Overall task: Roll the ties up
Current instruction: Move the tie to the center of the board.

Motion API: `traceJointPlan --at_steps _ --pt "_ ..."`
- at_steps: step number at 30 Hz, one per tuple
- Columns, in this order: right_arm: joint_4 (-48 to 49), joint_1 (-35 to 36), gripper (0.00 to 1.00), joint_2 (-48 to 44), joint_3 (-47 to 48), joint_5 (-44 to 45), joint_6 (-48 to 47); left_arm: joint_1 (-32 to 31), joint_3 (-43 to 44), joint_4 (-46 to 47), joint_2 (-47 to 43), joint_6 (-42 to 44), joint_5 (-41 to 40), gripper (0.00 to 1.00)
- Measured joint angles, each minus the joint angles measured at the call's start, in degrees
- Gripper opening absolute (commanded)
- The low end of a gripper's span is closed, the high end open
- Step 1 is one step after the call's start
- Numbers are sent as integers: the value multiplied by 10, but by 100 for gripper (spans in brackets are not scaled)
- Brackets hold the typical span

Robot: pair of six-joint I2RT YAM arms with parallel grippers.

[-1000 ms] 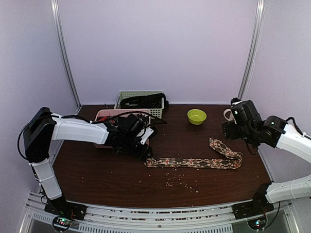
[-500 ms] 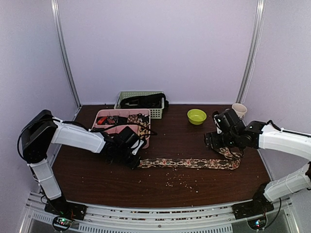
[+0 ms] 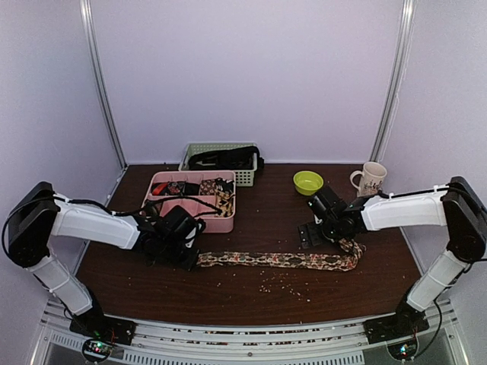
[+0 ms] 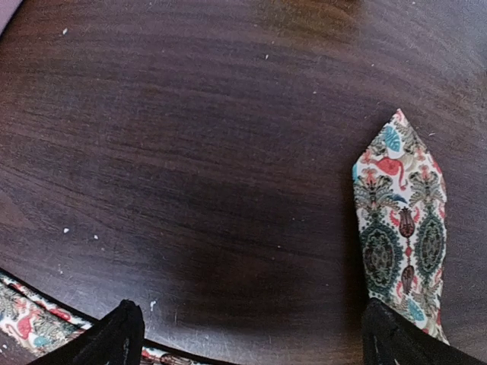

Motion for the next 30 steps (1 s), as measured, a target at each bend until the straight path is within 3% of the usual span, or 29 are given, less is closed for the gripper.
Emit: traceJointPlan --at_steps 7,12,20,30 --pt "32 1 99 52 3 2 22 -39 54 -17 -35 52 -12 13" --pt "35 -3 100 70 21 29 23 -42 117 3 29 76 -12 12" --pt "39 -54 99 111 40 42 22 -42 104 13 98 75 -9 8" --pt "-1 -60 78 117 76 83 19 -42 71 57 95 58 -11 4"
